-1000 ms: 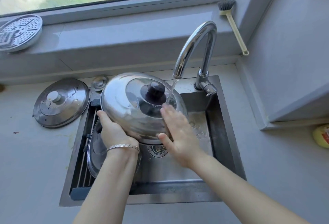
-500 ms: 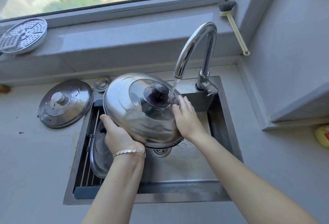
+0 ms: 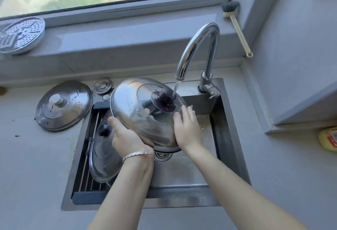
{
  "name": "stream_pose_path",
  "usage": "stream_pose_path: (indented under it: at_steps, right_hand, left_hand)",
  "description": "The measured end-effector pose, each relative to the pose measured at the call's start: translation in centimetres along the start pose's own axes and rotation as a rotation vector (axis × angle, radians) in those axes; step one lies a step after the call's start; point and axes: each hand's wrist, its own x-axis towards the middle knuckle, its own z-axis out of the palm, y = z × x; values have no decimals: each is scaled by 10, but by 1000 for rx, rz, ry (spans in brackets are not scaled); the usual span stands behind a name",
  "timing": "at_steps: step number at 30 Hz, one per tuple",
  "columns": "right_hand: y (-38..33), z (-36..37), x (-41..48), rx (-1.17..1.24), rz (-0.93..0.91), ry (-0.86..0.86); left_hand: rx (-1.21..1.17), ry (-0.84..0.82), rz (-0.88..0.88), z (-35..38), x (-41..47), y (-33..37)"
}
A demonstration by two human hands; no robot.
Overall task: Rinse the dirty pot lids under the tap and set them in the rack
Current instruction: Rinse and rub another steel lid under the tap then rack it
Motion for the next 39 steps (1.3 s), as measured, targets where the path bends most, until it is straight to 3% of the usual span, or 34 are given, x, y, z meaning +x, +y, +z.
stream_pose_path:
  at_steps: [4,9,12,16,18,21,23,26,29,33,36,39]
  right_hand:
    - [6,15,-27,-110,-207,7]
    - [26,-12,33,151,94,8]
    - [32,-29,61,166,24,15]
    - [5,-51,80,-1,-63,5]
    - [-24,-48,78,-99,-209,-86]
    - [-60,-23,53,-439,-582,-257]
    - [-67,-1,27,-574,-775,-219]
    - [-65,7,10,-443,-865,-85]
    - [-68,-1,34,-385,-728,-78]
    - [-41,-41,90,-111,-69,-189]
    - [4,-58,100,2,232,-269]
    - [35,-57,79,419,503,-260]
  left_hand:
    - [-20,-41,-20,3,-4,3]
    - [-31,-267,-63,-12,0,0]
    - [-10,-493,-159,-23,10,0]
    - [136,-545,-193,-33,14,-2]
    - [225,-561,-157,-31,9,-7]
    - [302,-530,-67,-23,0,-15]
    - [375,-471,6,-16,0,-17]
    - [396,-423,40,-12,3,-14]
    - [338,-459,33,-18,-1,-10]
    - [217,-563,15,-31,-4,-3]
    - [135,-540,-1,-30,4,8]
    - [59,-515,-137,-20,18,9]
